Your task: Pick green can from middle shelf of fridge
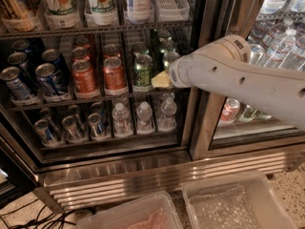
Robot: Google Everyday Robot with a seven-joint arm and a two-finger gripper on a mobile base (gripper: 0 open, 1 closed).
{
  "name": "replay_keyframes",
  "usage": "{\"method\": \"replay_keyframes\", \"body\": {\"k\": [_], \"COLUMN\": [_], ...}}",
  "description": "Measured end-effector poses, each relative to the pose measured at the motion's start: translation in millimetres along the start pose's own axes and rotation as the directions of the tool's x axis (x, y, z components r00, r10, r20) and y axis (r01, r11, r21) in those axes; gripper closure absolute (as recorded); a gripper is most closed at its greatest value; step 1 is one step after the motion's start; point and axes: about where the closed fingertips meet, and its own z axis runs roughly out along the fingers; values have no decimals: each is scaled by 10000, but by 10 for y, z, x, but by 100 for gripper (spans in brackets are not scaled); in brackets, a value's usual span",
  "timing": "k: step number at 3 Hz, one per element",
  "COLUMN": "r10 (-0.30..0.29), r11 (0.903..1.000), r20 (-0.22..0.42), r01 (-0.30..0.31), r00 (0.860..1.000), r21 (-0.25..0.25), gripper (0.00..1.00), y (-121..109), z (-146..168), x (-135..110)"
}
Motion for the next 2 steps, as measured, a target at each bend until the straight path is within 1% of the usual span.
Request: {"method": "replay_keyframes", "body": {"k": [2], "r10": [-142], "r11": [9998], "r20": [-52], "r01": [143], "r00": [9999], "r21": [166], "gripper": [22], "y": [11], "z": [54], "x": [-12]}}
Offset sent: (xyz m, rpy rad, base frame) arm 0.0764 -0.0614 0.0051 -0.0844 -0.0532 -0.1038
